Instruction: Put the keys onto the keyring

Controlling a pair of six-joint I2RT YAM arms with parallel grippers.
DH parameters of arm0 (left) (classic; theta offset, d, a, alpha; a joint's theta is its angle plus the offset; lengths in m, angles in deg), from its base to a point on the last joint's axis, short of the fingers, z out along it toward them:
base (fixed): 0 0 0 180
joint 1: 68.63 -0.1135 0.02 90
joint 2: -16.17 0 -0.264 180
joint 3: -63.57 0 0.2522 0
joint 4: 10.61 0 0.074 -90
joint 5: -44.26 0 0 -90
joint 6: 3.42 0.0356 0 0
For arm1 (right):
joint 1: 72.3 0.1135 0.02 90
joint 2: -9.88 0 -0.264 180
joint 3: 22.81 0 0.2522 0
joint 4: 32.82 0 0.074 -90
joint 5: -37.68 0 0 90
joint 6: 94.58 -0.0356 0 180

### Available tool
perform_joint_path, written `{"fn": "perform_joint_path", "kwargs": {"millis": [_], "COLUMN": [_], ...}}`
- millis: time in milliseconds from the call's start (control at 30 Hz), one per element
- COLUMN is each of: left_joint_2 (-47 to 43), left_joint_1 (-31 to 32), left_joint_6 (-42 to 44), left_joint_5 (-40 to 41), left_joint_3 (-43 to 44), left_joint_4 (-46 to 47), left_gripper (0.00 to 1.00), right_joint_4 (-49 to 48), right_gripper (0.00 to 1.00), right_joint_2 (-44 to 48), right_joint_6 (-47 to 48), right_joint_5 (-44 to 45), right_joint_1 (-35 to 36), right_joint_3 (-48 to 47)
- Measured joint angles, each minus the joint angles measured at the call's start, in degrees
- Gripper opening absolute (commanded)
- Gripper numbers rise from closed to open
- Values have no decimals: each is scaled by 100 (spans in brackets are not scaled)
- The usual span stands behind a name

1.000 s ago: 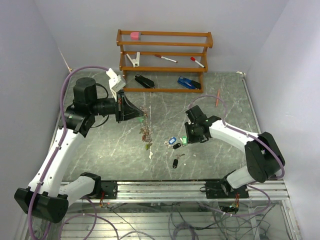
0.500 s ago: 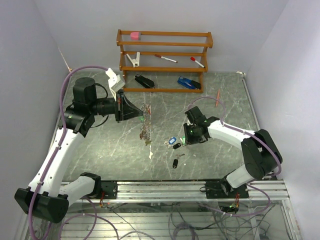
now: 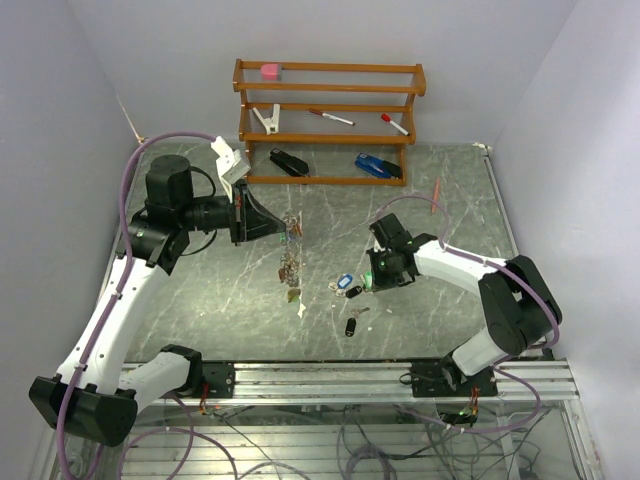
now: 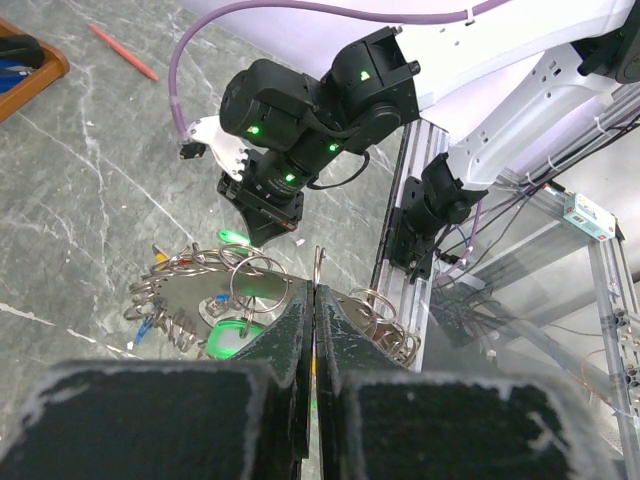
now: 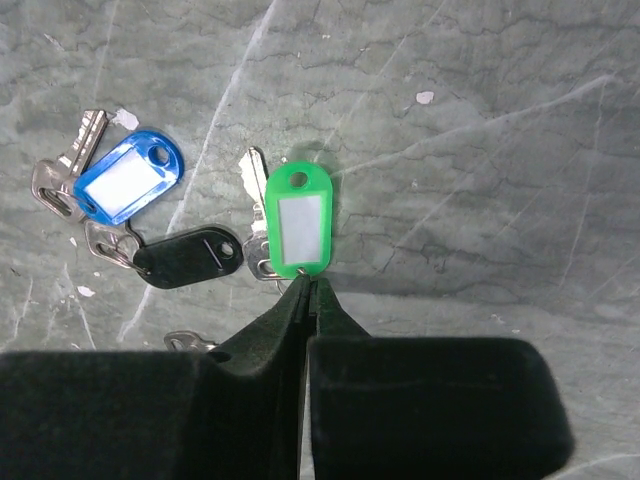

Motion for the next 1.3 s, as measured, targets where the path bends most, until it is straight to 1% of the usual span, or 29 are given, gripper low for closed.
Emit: {"fn": "perform_joint_path", "kwargs": {"millis": [167, 333, 633, 733, 833, 900, 1067, 1300], "left_joint_2": [0, 0, 0, 0, 0, -2, -13, -66], "left_joint_1": [-2, -4, -7, -7, -7, -7, -7, -11], "left_joint_6": [0, 15, 345, 345, 345, 348, 352, 389], "left_joint_5": [0, 39, 597, 667, 697, 713, 734, 734], "left_joint_3": [0, 0, -173, -269, -275, -275, -275, -275], "left_joint_4": [0, -2, -109, -120, -131, -133, -136, -140], "left_gripper": [7, 7, 7, 7, 7, 7, 7, 7], "right_joint_4": [26, 162, 614, 640, 640, 636, 621, 413], "right_gripper": [0, 0, 0, 12, 24, 29, 32, 31], "right_joint_2": [59, 367, 1196, 1335, 1246, 1134, 769, 387], "right_joint_6": [-4, -20, -66, -52, -22, -7, 61, 197], "right_joint_5": [11, 52, 39, 28, 9, -24, -46, -44], "right_joint_1": [-24, -39, -50, -48, -50, -55, -57, -63], "right_joint_3": [20, -15, -678, -717, -579, -404, -111, -105]}}
